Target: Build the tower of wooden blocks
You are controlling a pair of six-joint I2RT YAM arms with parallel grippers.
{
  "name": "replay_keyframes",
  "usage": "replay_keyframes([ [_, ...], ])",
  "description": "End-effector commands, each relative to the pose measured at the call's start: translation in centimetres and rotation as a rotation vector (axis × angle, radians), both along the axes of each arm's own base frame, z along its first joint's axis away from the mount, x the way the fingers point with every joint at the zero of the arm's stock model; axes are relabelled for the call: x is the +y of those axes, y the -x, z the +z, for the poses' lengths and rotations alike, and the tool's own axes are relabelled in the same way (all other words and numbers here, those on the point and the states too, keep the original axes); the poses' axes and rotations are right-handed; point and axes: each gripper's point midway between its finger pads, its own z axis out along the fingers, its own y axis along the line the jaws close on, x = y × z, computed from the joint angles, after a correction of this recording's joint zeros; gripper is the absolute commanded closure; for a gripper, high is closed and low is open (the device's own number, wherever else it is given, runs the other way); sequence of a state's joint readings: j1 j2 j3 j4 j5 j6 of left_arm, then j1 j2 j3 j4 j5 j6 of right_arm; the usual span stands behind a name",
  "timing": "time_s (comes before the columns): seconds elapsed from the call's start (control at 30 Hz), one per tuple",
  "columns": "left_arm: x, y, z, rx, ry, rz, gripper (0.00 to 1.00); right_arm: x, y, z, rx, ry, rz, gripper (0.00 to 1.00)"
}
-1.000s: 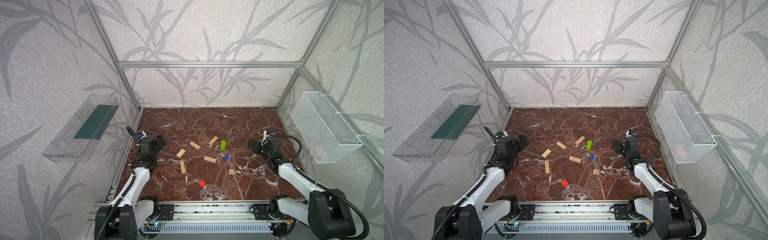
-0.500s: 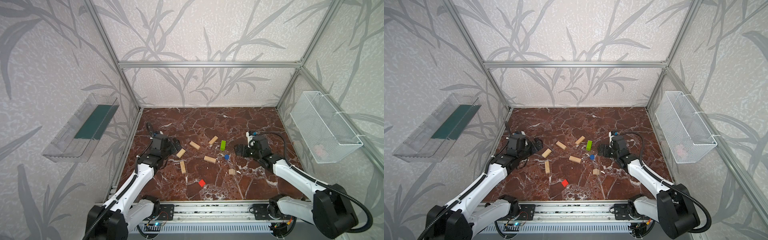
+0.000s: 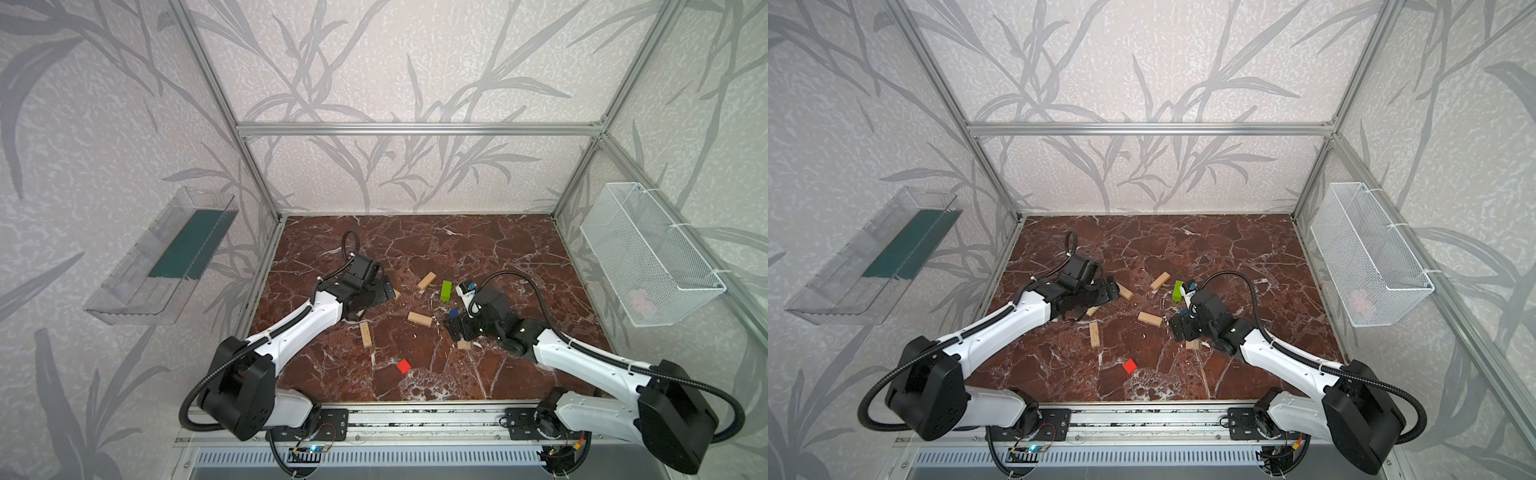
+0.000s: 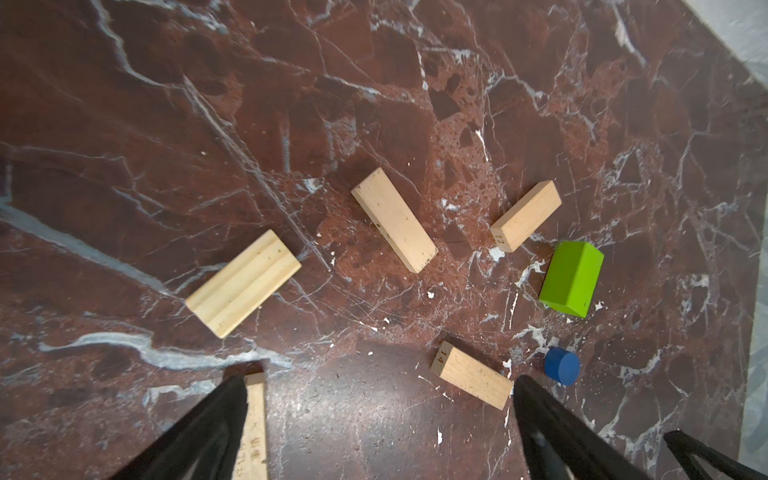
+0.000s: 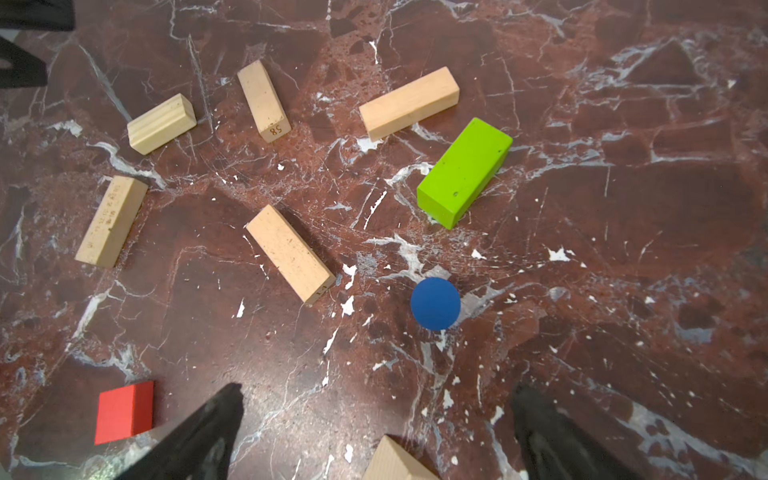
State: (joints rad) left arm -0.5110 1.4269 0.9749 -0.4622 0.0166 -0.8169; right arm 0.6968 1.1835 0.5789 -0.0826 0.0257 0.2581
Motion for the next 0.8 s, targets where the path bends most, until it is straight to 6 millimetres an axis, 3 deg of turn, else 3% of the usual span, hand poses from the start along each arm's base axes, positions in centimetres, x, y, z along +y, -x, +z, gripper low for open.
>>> replay_keyframes([
  [0.0, -0.5, 0.0, -1.3, 0.067, -0.060, 0.015, 0.04, 0.6, -0.3, 0.3, -0.076, 0.018, 0.034, 0.01],
  [0.23, -2.1, -2.1, -4.0, 0.132, -0.141, 0.043, 0.10, 2.5, 0.2, 1.2, -0.121, -0.014, 0.110, 0.01],
  [0.77, -2.7, -5.2, -6.5, 0.165, -0.243, 0.129, 0.25, 2.4, 0.9, 3.7, -0.253, -0.095, 0.134, 0.01],
])
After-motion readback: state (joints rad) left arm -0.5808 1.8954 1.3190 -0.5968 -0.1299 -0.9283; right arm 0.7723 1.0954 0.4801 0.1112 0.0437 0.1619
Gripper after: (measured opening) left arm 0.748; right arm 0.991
